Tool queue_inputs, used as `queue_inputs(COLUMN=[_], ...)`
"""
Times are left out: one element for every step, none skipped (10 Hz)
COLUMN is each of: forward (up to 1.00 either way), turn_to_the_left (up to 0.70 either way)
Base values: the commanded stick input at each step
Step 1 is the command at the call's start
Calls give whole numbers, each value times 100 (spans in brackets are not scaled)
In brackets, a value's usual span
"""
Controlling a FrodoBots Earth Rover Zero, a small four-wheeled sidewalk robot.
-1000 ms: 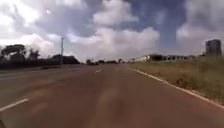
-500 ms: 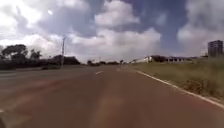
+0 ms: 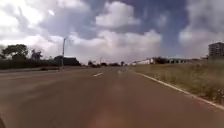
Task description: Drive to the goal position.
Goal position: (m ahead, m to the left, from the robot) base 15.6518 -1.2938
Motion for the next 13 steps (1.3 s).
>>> queue_inputs(forward=[100, 100, 100, 100, 100, 100, 100, 100, 100, 100, 100, 100, 100], turn_to_the_left=[0, 0, 0, 0, 0, 0, 0, 0, 0, 0, 0, 0, 0])
